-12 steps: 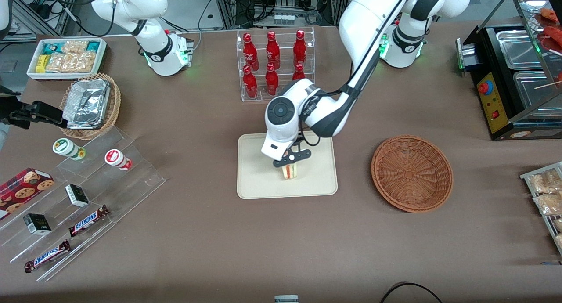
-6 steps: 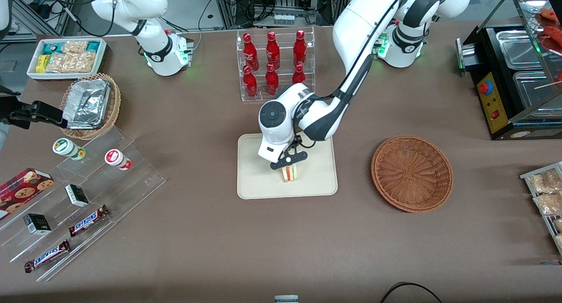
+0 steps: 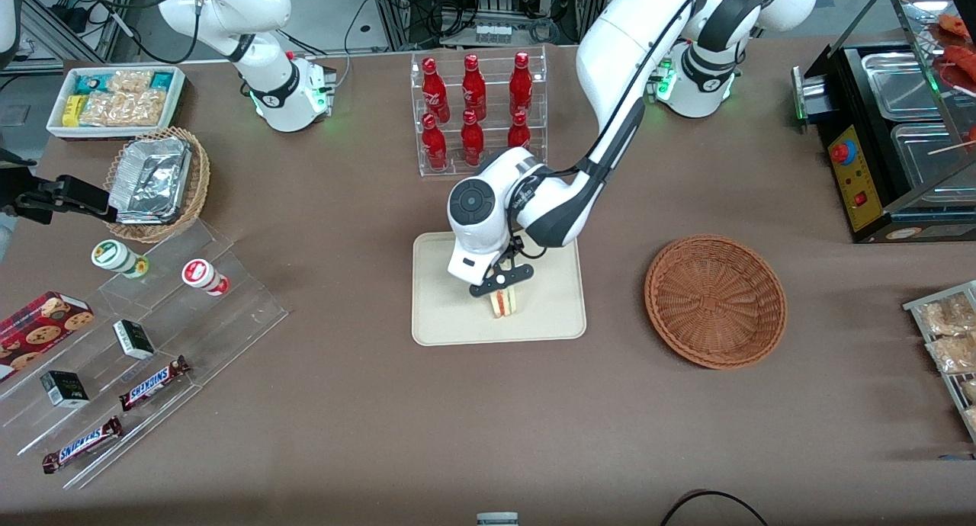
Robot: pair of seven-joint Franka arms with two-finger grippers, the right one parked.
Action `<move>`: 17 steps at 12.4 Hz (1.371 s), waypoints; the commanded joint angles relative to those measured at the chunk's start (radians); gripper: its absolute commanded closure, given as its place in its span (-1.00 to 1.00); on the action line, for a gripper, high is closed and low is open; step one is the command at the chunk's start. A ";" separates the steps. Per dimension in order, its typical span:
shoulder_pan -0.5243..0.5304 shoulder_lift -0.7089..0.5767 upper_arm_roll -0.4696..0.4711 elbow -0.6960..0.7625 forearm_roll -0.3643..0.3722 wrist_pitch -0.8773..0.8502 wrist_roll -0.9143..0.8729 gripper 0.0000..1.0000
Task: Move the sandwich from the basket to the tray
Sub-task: 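Lower the sandwich onto the tray and open the left gripper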
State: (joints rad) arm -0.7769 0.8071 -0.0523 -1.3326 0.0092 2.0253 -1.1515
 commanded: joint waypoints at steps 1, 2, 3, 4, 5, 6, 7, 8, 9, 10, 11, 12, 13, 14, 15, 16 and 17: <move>-0.012 0.012 0.009 0.039 0.014 -0.026 -0.022 -1.00; -0.010 0.003 0.009 0.047 0.012 -0.033 -0.025 -1.00; -0.010 -0.006 0.009 0.055 0.011 -0.043 -0.025 -1.00; -0.006 -0.020 0.011 0.065 0.009 -0.066 -0.025 -1.00; -0.002 -0.040 0.009 0.078 0.005 -0.089 -0.025 -1.00; 0.007 -0.061 0.009 0.093 0.003 -0.124 -0.024 -1.00; 0.017 -0.081 0.009 0.110 0.002 -0.163 -0.019 -1.00; 0.024 -0.098 0.008 0.128 0.002 -0.198 -0.011 -1.00; 0.025 -0.111 0.008 0.150 0.003 -0.230 -0.008 -1.00; 0.025 -0.132 0.009 0.156 0.003 -0.250 -0.004 -1.00; 0.028 -0.150 0.009 0.156 0.005 -0.264 0.004 -1.00; 0.040 -0.163 0.011 0.158 0.011 -0.287 0.053 -1.00; 0.057 -0.175 0.011 0.158 0.014 -0.313 0.126 -1.00; 0.074 -0.189 0.011 0.156 0.015 -0.332 0.180 -1.00; 0.094 -0.209 0.011 0.147 0.021 -0.339 0.211 -1.00; 0.103 -0.226 0.015 0.121 0.032 -0.347 0.234 -1.00; 0.123 -0.261 0.025 0.080 0.047 -0.362 0.254 -1.00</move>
State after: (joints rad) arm -0.6771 0.6151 -0.0353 -1.1772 0.0273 1.6886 -0.9427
